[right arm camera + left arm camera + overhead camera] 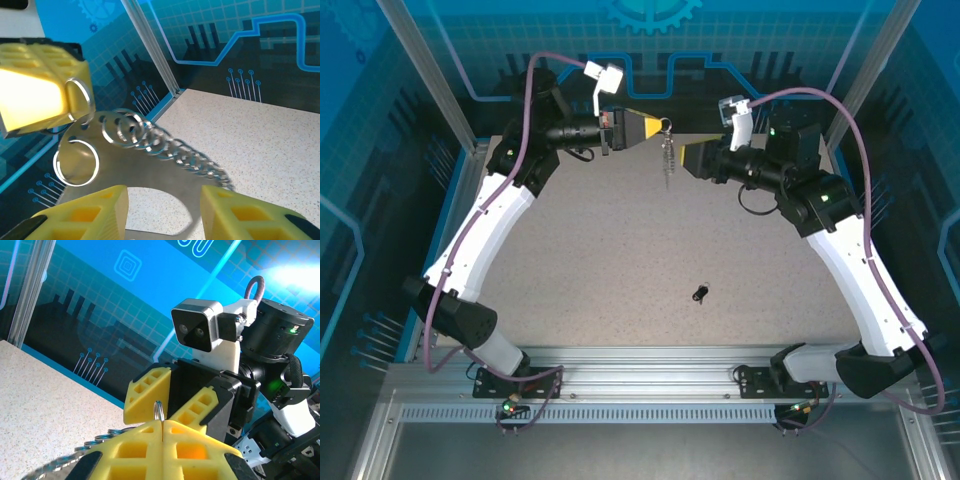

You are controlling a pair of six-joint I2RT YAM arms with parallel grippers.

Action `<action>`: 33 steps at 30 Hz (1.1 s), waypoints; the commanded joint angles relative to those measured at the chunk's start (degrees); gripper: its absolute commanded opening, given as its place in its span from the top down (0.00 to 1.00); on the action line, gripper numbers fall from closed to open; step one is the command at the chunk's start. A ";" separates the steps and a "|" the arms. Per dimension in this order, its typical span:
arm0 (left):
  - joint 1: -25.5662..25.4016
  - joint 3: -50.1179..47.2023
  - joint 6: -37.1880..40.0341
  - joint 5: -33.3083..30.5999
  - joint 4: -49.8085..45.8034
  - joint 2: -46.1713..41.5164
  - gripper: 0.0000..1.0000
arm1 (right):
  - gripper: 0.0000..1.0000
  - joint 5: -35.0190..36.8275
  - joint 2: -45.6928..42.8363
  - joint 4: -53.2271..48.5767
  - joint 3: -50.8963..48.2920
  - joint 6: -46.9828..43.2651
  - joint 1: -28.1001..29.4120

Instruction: Put the keys on the keyring

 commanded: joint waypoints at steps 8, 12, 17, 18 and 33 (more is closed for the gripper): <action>0.95 1.73 -0.16 1.83 1.35 -0.37 1.00 | 0.61 2.15 -2.10 0.24 -0.33 -1.31 1.37; 0.91 1.50 0.60 1.76 0.71 -0.74 1.00 | 0.63 0.76 -2.27 0.24 -0.20 -0.47 1.12; 0.94 1.13 1.59 1.46 -0.41 -0.99 1.00 | 0.64 -2.44 -2.22 1.07 0.42 0.93 1.07; 0.91 0.98 1.61 1.41 -0.32 -1.02 1.00 | 0.64 -3.17 -2.05 1.04 0.73 1.14 1.11; 0.91 -1.34 2.96 -0.84 -0.65 -2.13 1.00 | 0.57 -6.34 -1.69 11.29 -3.04 18.67 1.42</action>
